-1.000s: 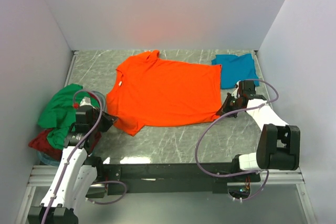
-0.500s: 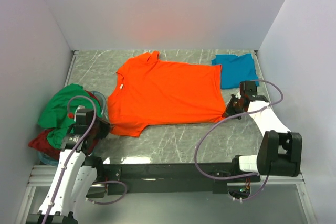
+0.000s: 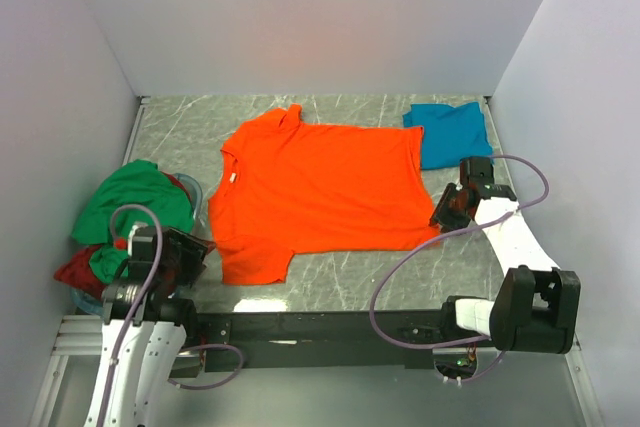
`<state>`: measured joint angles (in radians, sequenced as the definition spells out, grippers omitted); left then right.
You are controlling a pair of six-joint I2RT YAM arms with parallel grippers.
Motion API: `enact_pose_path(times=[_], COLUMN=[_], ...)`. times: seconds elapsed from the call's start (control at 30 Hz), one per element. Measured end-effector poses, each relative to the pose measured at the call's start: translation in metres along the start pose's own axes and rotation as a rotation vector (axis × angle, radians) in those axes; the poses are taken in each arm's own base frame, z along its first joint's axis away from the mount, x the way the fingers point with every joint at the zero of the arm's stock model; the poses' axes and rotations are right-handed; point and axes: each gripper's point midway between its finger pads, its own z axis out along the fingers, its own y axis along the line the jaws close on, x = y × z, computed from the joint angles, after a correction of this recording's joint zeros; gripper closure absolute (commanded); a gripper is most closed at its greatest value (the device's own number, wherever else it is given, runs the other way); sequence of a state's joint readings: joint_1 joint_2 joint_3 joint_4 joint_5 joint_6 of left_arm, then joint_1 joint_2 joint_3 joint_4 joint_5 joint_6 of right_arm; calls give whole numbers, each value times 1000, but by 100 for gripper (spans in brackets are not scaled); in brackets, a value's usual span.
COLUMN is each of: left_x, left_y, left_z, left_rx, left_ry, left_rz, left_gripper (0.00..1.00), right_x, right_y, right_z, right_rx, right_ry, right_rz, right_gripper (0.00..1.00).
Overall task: Fold and stack the t-shirts
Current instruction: Flatten the tshirt out
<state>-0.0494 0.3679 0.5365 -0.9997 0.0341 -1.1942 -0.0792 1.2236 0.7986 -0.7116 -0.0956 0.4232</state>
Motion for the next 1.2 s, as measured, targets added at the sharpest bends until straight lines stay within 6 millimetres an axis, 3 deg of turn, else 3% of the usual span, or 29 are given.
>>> enact_pose_path(times=[0.03, 0.07, 0.1, 0.23, 0.33, 0.37, 0.5, 0.7, 0.8, 0.97, 1.07, 1.2], left_x=[-1, -2, -4, -16, -19, -19, -20, -23, -16, 15, 34, 36], left_y=[0, -2, -5, -22, -33, -36, -52, -82, -97, -113, -109, -109], left_z=[-5, -12, -18, -40, -40, -38, -21, -4, 5, 37, 68, 97], left_rx=[3, 17, 30, 99, 119, 118, 110, 177, 209, 193, 118, 44], left_ry=[-7, -16, -26, -88, -87, -79, -35, -12, 13, 104, 161, 162], left_rz=[-1, -2, -2, 2, 27, 36, 80, 134, 176, 278, 334, 368], left_gripper=[22, 6, 1, 0, 1, 1, 1, 0, 0, 1, 1, 0], right_x=[0, 1, 1, -1, -8, -10, -10, 16, 17, 18, 15, 10], right_y=[-3, -5, -7, -14, -12, -9, 8, 57, 68, 75, 80, 87], right_z=[0, -1, -1, -9, -20, -23, -31, -29, -18, 8, 22, 42], right_rx=[14, 28, 36, 74, 70, 60, 2, -103, -115, -94, -89, -69], right_ry=[0, -2, -3, -33, -69, -84, -113, -68, -46, 18, 41, 72], right_rz=[7, 8, 9, 13, 5, -2, -60, -246, -268, -275, -276, -277], right_gripper=[49, 44, 40, 29, 25, 18, 17, 16, 17, 17, 17, 17])
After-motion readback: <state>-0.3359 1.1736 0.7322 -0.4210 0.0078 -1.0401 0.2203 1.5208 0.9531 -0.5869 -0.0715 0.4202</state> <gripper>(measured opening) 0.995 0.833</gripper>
